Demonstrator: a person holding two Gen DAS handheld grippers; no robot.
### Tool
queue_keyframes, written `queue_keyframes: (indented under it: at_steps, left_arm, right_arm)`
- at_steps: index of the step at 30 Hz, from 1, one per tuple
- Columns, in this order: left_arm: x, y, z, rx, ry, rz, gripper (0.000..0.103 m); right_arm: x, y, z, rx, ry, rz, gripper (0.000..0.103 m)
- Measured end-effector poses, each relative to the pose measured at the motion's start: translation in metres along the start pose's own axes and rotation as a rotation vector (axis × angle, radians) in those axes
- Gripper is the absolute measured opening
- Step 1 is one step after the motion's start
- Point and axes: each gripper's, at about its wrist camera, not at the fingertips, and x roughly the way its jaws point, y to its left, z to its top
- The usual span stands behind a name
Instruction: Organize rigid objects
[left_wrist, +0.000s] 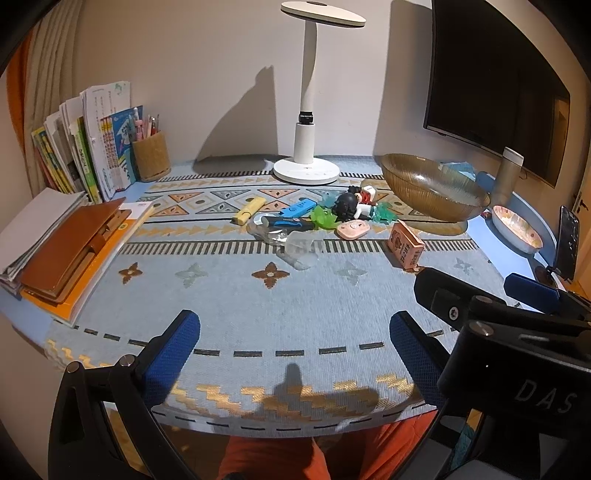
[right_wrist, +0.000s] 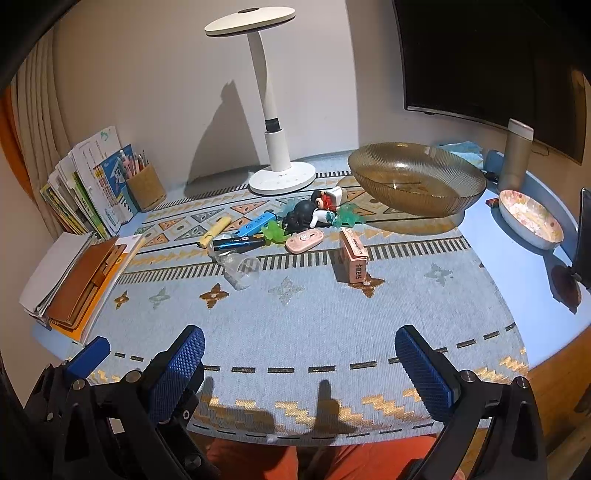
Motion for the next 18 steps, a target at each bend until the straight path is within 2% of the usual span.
queue_keyframes:
  at_steps: [18]
  left_arm:
    - [0.0063,-0.0044,-0.0003,0.011,0.012,-0.010,0.102]
  right_arm:
    - [0.0035,-0.0042,-0.0008,0.030,0.010,0.011,0.103]
